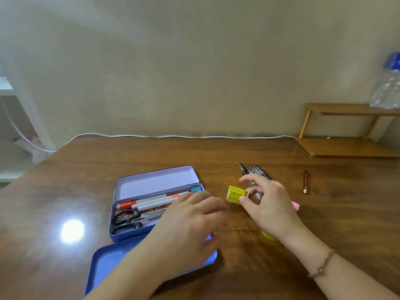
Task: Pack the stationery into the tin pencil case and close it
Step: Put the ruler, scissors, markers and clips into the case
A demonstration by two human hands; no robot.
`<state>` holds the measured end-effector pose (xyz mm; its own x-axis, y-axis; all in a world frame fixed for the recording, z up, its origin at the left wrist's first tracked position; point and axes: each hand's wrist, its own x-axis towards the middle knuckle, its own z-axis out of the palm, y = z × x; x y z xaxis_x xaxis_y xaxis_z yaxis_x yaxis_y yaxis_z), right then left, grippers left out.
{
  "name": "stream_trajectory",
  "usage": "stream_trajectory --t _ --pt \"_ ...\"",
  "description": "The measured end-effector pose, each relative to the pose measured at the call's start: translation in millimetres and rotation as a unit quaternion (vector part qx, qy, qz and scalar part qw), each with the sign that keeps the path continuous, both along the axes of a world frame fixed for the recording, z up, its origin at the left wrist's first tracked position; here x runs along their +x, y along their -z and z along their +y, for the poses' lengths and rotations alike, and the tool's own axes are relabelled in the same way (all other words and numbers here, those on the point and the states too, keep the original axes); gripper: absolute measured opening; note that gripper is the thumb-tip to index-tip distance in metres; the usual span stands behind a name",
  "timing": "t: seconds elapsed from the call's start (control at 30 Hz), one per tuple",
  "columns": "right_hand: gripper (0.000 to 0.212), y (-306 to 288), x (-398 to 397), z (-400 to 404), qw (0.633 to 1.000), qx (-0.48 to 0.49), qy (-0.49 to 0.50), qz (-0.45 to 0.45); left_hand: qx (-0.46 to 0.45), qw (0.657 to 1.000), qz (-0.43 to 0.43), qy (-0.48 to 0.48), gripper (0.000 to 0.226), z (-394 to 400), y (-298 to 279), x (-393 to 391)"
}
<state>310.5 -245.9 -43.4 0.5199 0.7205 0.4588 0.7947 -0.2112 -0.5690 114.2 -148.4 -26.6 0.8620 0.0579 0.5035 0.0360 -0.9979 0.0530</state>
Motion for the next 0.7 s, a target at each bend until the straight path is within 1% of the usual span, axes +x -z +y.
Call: stream_trajectory --t 0.07,0.13,0.2,0.27,0.33,0.37,0.4,0.47,0.5,0.57,0.6,0.63,0.7 --pt "0.037 -3.6 0.0 -6.5 0.994 0.054 -0.043 0.084 0.079 0.996 -0.025 -0.027 0.022 -11.0 3.3 18.0" --pt "0.04 -7.8 -3.5 -11.2 0.98 0.082 -0.1 0.153 0.099 0.992 -0.058 -0.053 0.025 -10.6 -0.4 29.2" --pt "0.038 -7.9 -7.9 -13.7 0.954 0.104 -0.155 0.237 0.081 0.993 -0.072 -0.054 0.019 -8.0 -3.2 35.1" --pt "0.036 -7.6 -8.8 -13.8 0.931 0.12 -0.161 0.305 0.051 0.995 -0.071 -0.047 0.02 -8.1 -4.3 37.6" --pt "0.029 -7.8 -7.2 -15.0 0.901 0.136 -0.169 0.376 0.002 0.997 -0.068 -0.042 0.022 -8.2 -5.6 38.7" --pt "0.023 -7.9 -6.5 -15.7 0.897 0.134 -0.177 0.384 -0.022 0.996 -0.072 -0.045 0.022 -7.8 -7.1 38.7" --pt "0.02 -7.9 -6.1 -16.5 0.91 0.117 -0.18 0.355 -0.051 0.994 -0.079 -0.055 0.021 -7.0 -9.4 38.0" --pt "0.03 -6.7 -8.3 -18.0 0.957 0.053 -0.179 0.222 -0.161 0.978 -0.098 -0.086 0.011 -4.8 -15.3 34.4" --pt "0.032 -6.9 -10.8 -18.0 0.967 0.042 -0.185 0.173 -0.218 0.965 -0.106 -0.095 0.005 -1.9 -15.6 32.0" --pt "0.023 -7.2 -15.2 -17.6 0.963 0.067 -0.215 0.15 -0.304 0.944 -0.095 -0.08 0.009 4.0 -16.5 23.9" --pt "0.017 -6.4 -17.0 -17.6 0.96 0.078 -0.228 0.139 -0.326 0.941 -0.068 -0.062 0.009 7.5 -17.7 17.1" --pt "0.014 -6.4 -18.7 -18.3 0.962 0.084 -0.229 0.12 -0.324 0.944 -0.044 -0.052 0.01 13.5 -18.8 8.1" --pt "0.014 -7.4 -19.8 -18.1 0.969 0.08 -0.217 0.091 -0.272 0.958 -0.036 -0.083 0.025 33.6 -18.4 -17.8"
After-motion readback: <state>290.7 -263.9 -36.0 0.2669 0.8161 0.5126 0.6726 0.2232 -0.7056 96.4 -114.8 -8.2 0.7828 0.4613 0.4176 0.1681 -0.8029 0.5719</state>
